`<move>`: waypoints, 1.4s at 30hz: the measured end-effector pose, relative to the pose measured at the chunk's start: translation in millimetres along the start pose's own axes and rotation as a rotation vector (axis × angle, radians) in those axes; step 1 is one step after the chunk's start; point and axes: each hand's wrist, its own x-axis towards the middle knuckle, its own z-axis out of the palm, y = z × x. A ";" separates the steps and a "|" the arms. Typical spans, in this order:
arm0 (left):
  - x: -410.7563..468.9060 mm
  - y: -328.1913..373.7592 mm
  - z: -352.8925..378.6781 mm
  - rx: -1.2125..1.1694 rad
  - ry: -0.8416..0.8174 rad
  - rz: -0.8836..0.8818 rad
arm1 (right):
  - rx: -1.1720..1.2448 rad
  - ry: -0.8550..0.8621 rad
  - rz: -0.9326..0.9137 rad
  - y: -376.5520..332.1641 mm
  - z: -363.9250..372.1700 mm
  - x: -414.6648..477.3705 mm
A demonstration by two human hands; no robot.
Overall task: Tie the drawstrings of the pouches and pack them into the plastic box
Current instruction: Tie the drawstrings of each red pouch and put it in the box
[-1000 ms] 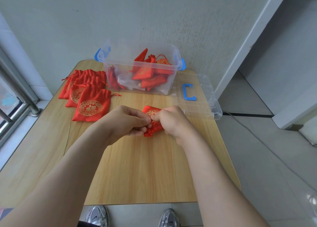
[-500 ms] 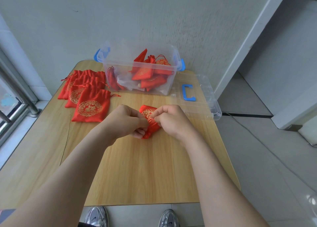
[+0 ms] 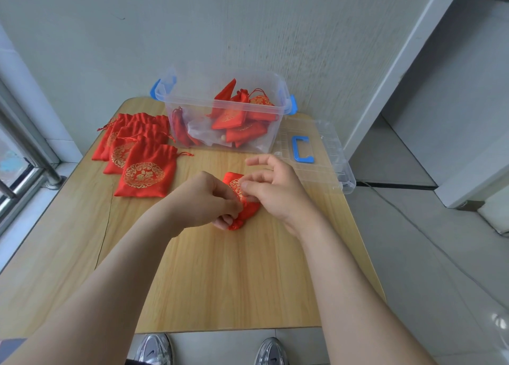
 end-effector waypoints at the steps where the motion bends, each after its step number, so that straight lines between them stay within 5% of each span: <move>1: 1.1 -1.9 -0.6 -0.035 0.014 -0.019 | -0.043 0.036 -0.028 0.7 -0.4 0.2; 11: 4.9 -8.3 -4.2 -0.135 0.030 -0.063 | -0.603 -0.028 -0.250 -1.8 3.0 -12.3; 29: -1.1 -3.4 -7.7 -0.288 0.000 -0.097 | -0.800 -0.037 -0.344 -10.2 8.4 -15.2; 36: -0.7 1.4 -4.7 -0.324 0.188 -0.111 | -0.864 0.001 -0.346 -6.8 16.7 -9.8; 42: -0.3 1.5 2.5 0.029 0.294 0.119 | -0.695 0.096 -0.183 -2.6 15.5 -7.7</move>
